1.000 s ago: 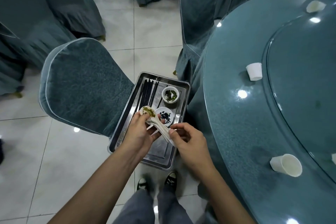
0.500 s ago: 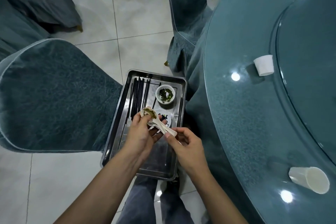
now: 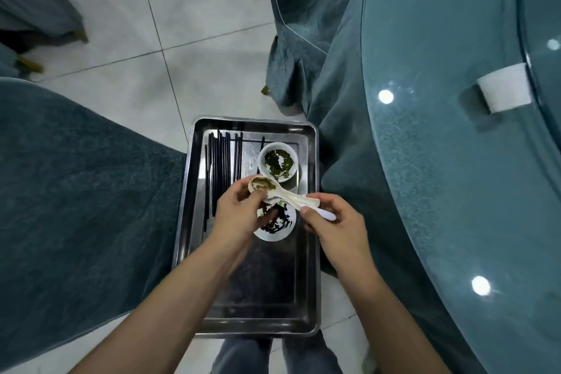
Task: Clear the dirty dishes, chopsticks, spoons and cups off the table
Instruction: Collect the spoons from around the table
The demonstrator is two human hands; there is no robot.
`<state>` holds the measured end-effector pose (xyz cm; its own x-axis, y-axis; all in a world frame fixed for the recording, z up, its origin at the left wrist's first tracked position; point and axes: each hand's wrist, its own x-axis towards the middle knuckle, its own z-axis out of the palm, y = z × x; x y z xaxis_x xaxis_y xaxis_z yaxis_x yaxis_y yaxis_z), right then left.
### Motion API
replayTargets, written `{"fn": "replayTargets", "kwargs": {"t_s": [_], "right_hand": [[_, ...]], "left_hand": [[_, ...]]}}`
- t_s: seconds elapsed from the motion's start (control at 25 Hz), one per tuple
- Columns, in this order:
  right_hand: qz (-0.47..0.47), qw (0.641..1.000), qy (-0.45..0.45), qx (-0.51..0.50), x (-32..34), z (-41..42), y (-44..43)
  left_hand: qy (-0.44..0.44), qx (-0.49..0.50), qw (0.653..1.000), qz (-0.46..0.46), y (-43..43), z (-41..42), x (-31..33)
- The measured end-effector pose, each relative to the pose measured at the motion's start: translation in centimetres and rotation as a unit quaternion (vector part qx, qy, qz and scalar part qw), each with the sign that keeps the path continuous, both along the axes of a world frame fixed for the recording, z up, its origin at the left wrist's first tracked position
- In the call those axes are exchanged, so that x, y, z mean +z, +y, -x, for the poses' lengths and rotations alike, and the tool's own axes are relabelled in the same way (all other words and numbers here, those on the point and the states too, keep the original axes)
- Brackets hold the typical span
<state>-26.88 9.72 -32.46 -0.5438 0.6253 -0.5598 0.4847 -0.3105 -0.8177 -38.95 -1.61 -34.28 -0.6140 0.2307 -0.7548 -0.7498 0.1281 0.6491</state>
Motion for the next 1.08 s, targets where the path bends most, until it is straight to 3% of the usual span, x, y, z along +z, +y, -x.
{"fn": "replayTargets", "kwargs": {"t_s": [0.28,0.64,0.88,1.08], "right_hand": [[0.009,0.997,-0.062,-0.034,-9.9,3.0,2.8],[-0.020,0.992,-0.115,-0.053,-20.5,6.9,6.1],[-0.037,0.990,-0.120,-0.060,-23.1,8.5,6.6],[-0.038,0.992,-0.113,-0.044,-23.1,8.8,6.3]], "left_hand": [[0.068,-0.122,0.986,0.089,2.5,3.4,-9.5],[0.173,-0.211,0.941,0.200,7.0,6.9,-19.5],[0.221,-0.280,0.890,0.283,8.8,7.6,-21.8],[0.282,-0.335,0.858,0.267,7.7,6.3,-21.4]]}}
